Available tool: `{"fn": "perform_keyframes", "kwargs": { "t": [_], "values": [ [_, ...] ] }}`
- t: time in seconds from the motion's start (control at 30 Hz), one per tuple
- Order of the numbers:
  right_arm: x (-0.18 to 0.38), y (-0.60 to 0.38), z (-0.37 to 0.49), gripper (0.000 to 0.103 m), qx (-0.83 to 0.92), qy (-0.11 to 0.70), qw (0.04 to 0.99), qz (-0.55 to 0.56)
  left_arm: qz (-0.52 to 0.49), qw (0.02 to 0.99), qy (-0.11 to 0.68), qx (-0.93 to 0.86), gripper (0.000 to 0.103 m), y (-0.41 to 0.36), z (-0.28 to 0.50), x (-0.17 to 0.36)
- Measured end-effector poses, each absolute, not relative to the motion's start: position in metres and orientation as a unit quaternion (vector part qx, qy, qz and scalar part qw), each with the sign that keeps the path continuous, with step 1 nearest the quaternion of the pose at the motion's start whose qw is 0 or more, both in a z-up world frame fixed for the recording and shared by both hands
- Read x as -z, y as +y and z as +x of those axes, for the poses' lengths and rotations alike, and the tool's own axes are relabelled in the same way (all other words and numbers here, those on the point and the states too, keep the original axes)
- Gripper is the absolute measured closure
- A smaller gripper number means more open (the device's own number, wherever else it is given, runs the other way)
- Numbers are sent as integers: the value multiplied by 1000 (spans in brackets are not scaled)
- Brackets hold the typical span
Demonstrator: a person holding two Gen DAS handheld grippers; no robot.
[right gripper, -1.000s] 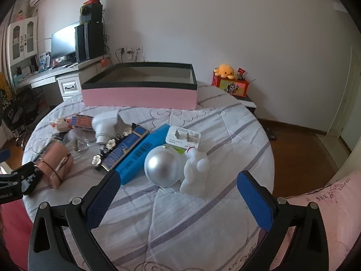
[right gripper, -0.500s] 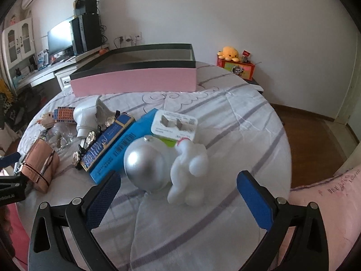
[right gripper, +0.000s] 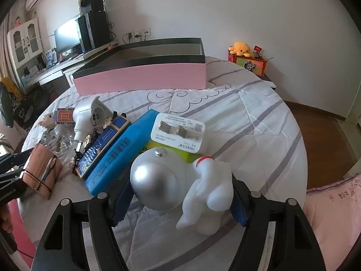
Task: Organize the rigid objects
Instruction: 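Grasp the black remote with the left tool while the right tool grasps the white astronaut figurine, then carry the remote and figurine into the pink box and open both tools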
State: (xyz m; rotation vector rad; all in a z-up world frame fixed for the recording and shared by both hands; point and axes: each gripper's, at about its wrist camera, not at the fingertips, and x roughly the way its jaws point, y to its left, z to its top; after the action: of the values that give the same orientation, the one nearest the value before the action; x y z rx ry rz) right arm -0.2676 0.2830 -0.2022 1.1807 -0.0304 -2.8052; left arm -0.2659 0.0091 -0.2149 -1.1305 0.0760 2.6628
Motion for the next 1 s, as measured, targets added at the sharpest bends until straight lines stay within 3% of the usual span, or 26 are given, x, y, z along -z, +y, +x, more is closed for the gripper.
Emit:
{"fn": "perform_keyframes", "kwargs": {
  "t": [0.6, 1.0],
  "values": [
    [158, 275, -266, 30, 936, 10, 58, 346, -348, 146, 22, -926, 59, 18, -270, 168],
    [115, 243, -359, 30, 935, 55, 91, 338, -305, 190, 53, -932, 59, 62, -354, 102]
  ]
}}
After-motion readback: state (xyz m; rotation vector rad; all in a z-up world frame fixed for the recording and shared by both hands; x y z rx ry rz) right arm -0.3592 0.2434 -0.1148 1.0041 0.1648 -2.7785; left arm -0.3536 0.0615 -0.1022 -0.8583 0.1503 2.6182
